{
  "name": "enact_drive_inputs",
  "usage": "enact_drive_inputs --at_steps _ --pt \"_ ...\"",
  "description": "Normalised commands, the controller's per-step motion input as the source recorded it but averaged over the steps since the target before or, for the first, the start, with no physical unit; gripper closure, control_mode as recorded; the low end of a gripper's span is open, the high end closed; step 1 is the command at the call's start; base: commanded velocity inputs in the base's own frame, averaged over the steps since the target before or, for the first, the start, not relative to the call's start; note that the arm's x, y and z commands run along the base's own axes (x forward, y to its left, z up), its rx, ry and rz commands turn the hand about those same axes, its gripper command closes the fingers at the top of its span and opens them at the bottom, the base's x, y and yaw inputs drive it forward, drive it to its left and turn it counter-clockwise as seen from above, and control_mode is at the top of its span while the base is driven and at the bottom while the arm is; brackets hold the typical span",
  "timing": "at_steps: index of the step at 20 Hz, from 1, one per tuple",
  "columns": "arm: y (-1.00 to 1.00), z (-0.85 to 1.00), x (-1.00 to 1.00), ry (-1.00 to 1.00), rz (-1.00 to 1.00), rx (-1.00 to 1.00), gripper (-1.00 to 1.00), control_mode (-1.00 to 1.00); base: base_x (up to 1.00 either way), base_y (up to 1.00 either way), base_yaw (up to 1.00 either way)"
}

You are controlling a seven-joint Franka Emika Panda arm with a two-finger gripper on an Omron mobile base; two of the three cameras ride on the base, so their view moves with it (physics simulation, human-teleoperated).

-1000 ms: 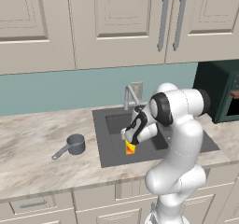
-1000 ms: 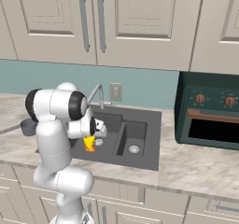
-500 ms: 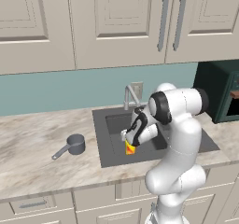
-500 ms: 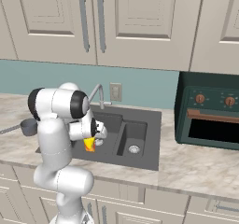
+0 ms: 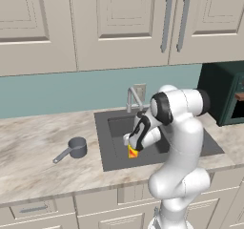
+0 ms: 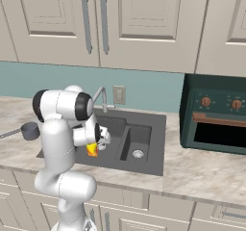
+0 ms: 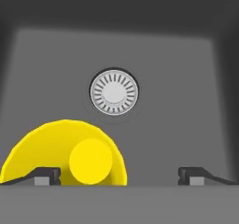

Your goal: Move any existing items from the left basin to the right basin for drying. Then move the measuring cup from the counter to the left basin of the sink for washing.

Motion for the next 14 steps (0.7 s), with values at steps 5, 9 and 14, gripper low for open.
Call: enact_drive_inputs --at_steps 5,9,14 --pt "0.0 -0.18 0.02 0.01 0.0 0.0 -1.0 -1.0 0.0 0.0 0.0" --pt "0.0 -0.21 0.0 0.02 0.0 0.0 -1.0 -1.0 0.0 0.0 0.0" --pt "0.0 -0.15 0.0 0.06 0.0 0.0 1.0 -1.0 0.0 0.0 0.0"
